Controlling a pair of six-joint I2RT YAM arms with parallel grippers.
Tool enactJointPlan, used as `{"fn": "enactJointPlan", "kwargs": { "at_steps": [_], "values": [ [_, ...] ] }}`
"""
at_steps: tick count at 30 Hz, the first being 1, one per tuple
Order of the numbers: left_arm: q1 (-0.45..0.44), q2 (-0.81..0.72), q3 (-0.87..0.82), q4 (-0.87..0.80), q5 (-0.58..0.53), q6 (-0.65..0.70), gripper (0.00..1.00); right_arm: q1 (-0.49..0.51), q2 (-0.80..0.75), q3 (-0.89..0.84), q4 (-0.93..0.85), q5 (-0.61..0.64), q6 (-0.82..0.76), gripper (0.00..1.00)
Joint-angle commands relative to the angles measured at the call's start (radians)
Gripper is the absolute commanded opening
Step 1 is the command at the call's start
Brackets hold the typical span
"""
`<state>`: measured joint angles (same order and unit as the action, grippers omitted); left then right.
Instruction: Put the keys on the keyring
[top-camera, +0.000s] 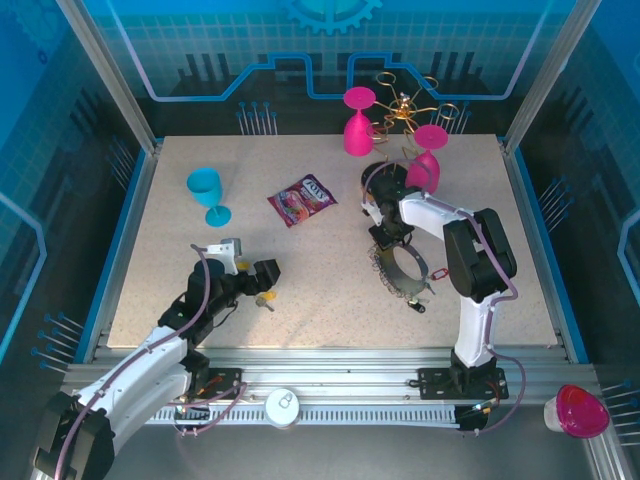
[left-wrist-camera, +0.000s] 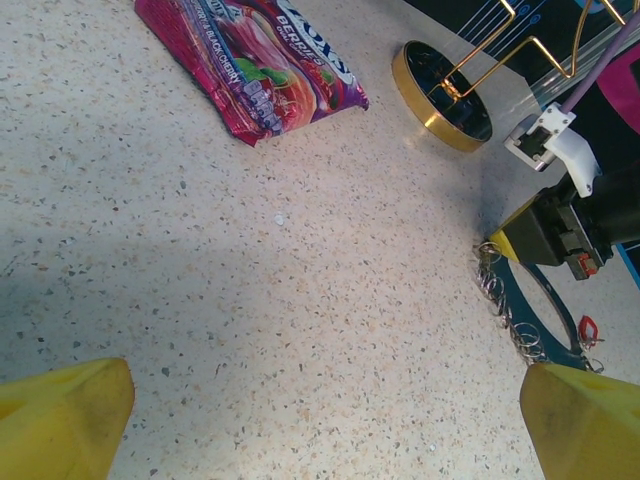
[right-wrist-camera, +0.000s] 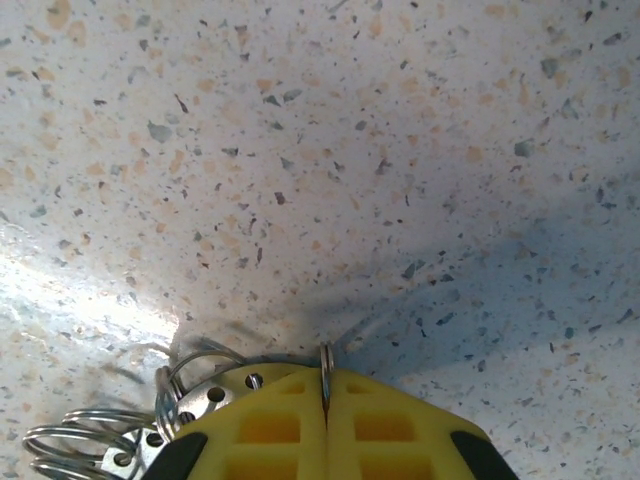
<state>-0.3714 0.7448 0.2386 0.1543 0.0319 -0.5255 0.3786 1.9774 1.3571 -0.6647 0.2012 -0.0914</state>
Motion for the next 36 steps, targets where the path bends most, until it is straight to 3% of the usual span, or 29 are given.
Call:
{"fn": "enactJointPlan", "kwargs": {
  "at_steps": [1,7,15,26,31,36],
  "values": [
    [-0.006,-0.01,0.031,-0.033,-0.013,0.012,0.99,0.003,-0.063,0.004,-0.023,-0.021,-0.011,0.0],
    [-0.005,0.003,0.11,-0.039,-0.001,0.123,0.99,0.039,-0.233,-0.055,0.025,-0.067,-0.034,0.0],
    [-0.006,0.093,0.25,-0.035,0.097,0.377,0.98,0.094,-0.428,-0.163,0.126,-0.249,-0.046,0.0],
    [-0.006,0.315,0.482,-0.08,0.384,0.739,0.85,0.111,-0.528,-0.291,0.255,-0.542,-0.107,0.0],
    [-0.009,0.415,0.577,-0.179,0.506,0.871,0.73,0.123,-0.596,-0.369,0.321,-0.618,-0.151,0.0],
    [-0.025,0.45,0.566,-0.138,0.603,0.952,0.69,0.124,-0.617,-0.402,0.348,-0.67,-0.184,0.0]
  ]
}}
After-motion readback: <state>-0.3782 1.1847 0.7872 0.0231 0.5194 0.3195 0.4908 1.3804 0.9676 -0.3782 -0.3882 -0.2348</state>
